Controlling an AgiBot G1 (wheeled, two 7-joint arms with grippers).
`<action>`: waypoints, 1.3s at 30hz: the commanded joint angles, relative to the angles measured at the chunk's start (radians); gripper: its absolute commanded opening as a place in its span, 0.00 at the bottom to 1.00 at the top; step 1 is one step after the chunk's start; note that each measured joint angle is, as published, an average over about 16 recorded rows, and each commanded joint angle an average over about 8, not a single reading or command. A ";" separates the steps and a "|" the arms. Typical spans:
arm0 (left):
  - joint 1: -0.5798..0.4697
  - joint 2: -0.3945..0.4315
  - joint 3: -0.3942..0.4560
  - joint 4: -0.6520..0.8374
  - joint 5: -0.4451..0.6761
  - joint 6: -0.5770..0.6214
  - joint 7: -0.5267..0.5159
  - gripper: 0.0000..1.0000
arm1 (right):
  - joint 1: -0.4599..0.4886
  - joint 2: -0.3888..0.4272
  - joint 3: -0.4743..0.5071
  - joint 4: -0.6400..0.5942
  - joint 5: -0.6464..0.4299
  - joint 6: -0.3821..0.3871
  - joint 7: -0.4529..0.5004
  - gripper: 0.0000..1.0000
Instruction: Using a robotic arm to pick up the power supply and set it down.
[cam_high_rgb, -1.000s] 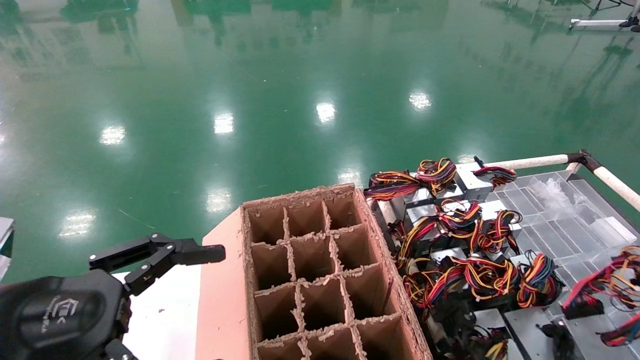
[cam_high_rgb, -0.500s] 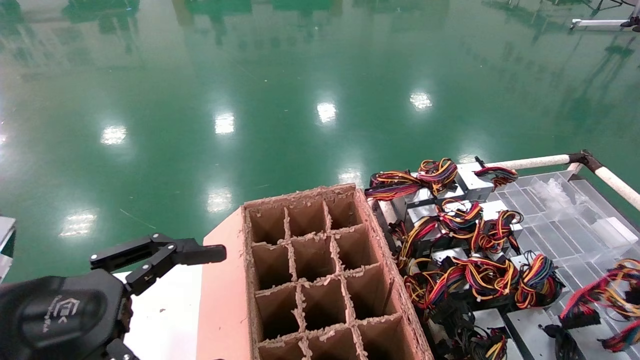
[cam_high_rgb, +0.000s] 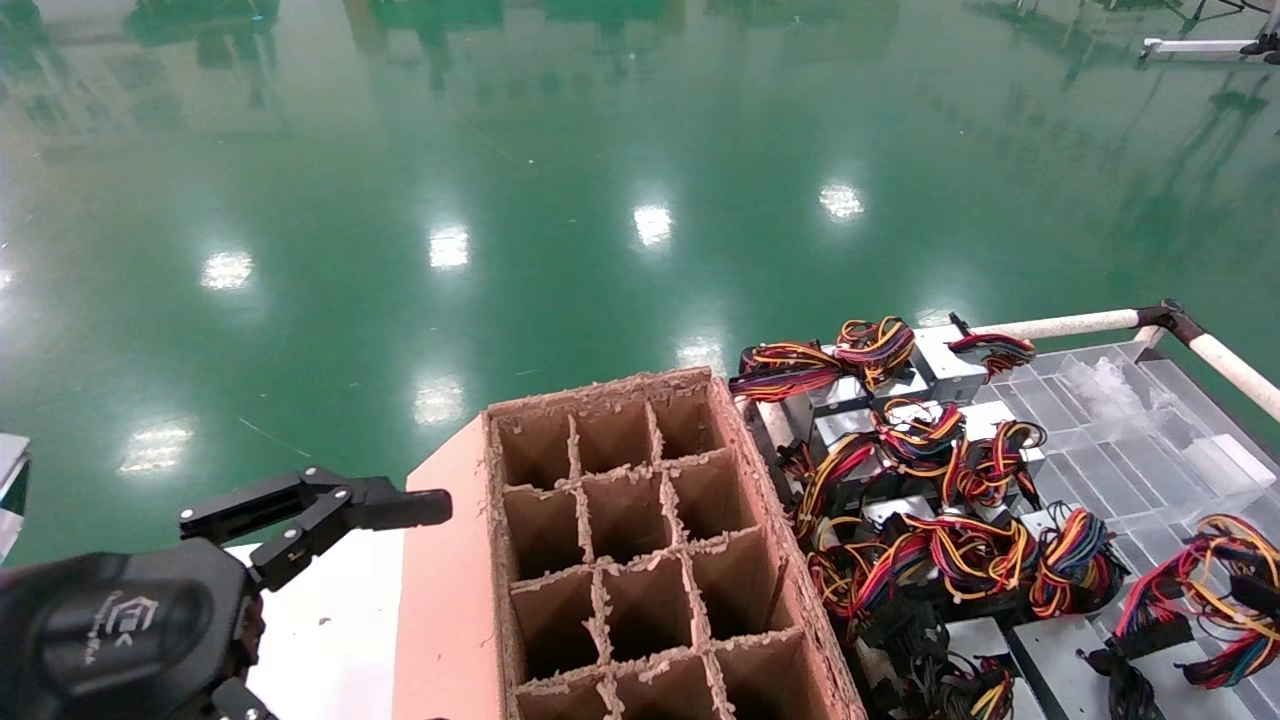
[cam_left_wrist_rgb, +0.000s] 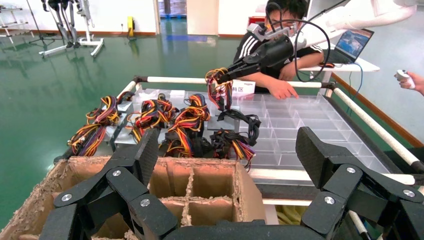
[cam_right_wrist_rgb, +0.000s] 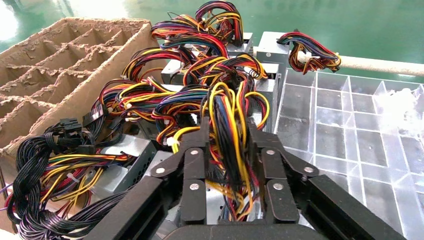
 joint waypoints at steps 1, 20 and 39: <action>0.000 0.000 0.000 0.000 0.000 0.000 0.000 1.00 | 0.002 0.002 0.000 -0.002 -0.002 0.000 0.000 1.00; 0.000 0.000 0.000 0.000 0.000 0.000 0.000 1.00 | -0.201 0.044 0.100 0.192 0.190 -0.035 -0.016 1.00; 0.000 0.000 0.000 0.000 0.000 0.000 0.000 1.00 | -0.086 -0.046 0.225 0.473 -0.069 -0.004 0.171 1.00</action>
